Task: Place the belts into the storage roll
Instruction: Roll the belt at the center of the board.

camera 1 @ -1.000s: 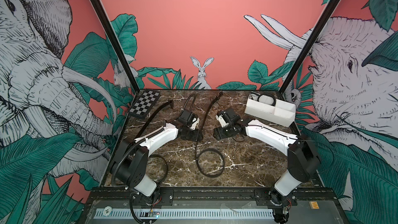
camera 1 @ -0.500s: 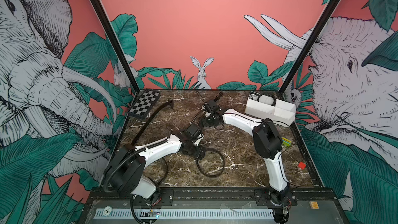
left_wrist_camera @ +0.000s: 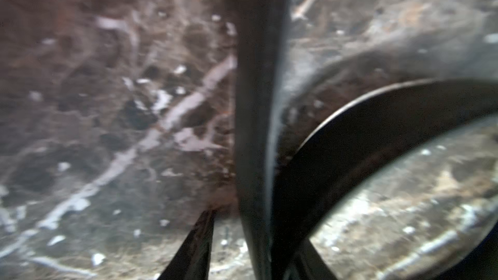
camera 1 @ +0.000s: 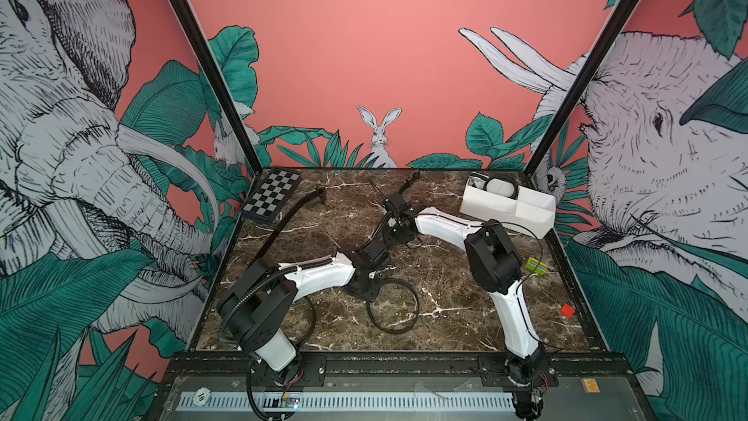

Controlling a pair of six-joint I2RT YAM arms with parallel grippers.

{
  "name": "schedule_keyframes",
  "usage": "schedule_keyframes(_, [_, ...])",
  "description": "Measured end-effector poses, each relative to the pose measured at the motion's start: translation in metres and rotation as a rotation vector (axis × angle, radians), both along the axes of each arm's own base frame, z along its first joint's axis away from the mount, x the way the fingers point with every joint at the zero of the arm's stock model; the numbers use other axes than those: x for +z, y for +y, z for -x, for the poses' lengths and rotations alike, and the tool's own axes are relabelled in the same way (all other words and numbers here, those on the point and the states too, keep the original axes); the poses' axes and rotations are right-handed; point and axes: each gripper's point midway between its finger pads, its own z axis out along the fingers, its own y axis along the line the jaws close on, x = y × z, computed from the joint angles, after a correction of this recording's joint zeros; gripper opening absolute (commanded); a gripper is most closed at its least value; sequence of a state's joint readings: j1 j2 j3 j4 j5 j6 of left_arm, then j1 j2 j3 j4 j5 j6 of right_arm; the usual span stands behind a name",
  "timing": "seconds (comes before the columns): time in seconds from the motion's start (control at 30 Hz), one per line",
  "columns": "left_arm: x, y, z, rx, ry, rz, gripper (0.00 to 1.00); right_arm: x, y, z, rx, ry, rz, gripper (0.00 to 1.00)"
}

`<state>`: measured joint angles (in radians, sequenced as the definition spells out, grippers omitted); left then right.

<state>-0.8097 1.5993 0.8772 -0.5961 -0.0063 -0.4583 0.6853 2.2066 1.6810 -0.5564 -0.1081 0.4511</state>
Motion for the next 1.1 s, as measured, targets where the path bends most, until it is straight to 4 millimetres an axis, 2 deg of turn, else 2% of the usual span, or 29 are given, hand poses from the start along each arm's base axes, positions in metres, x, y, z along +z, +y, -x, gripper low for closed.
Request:
schedule_keyframes(0.23, [-0.001, 0.026, -0.035, 0.164, -0.023, -0.01, 0.37, 0.001, -0.054, 0.026, -0.035, 0.046, 0.049, 0.2])
schedule_keyframes(0.43, [-0.001, 0.033, -0.066, 0.235, -0.042, -0.009, 0.27, 0.0, -0.084, 0.058, -0.051, 0.085, 0.058, 0.15])
schedule_keyframes(0.63, [0.0, 0.026, -0.089, 0.257, -0.066, 0.008, 0.15, -0.002, -0.089, 0.097, -0.072, 0.123, -0.024, 0.16])
schedule_keyframes(0.9, [0.0, 0.012, -0.112, 0.265, -0.086, 0.031, 0.14, 0.004, -0.083, 0.144, -0.094, 0.133, -0.091, 0.2])
schedule_keyframes(0.93, [0.0, 0.011, -0.114, 0.268, -0.087, 0.033, 0.16, 0.005, -0.082, 0.148, -0.095, 0.135, -0.096, 0.21])
schedule_keyframes(1.0, [-0.001, 0.01, -0.117, 0.273, -0.085, 0.039, 0.3, 0.006, -0.081, 0.154, -0.1, 0.133, -0.106, 0.19])
schedule_keyframes(1.1, [0.0, 0.006, -0.125, 0.29, -0.093, 0.059, 0.34, 0.007, -0.089, 0.163, -0.118, 0.135, -0.097, 0.11])
